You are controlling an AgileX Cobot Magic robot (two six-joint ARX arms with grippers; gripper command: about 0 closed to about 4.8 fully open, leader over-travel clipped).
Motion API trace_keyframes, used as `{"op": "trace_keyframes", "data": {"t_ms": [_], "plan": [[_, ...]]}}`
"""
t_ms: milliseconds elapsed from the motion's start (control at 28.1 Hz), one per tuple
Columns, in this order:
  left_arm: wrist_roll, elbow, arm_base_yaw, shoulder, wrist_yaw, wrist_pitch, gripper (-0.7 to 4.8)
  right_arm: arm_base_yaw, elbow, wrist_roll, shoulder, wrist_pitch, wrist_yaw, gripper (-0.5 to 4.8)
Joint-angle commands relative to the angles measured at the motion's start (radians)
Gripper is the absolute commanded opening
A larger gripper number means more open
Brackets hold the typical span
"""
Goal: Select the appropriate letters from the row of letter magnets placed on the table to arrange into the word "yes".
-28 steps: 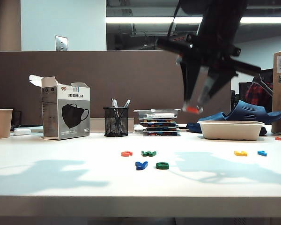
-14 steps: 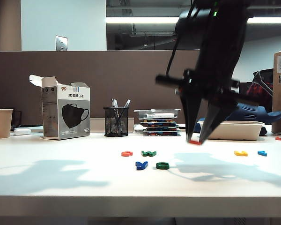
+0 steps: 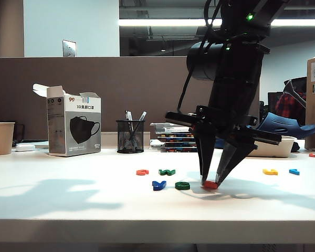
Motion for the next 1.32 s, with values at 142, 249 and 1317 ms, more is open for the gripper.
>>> {"op": "trace_keyframes", "data": {"t_ms": [142, 249, 1317], "plan": [[-0.003, 0.004, 0.001, -0.003, 0.000, 0.006, -0.05, 0.000, -0.003, -0.002, 0.016, -0.032, 0.000, 0.85], [-0.003, 0.004, 0.001, -0.003, 0.000, 0.006, -0.05, 0.000, -0.003, -0.002, 0.016, -0.029, 0.000, 0.85], [-0.003, 0.004, 0.001, -0.003, 0.000, 0.006, -0.05, 0.000, 0.004, -0.023, 0.015, -0.039, 0.007, 1.59]]}}
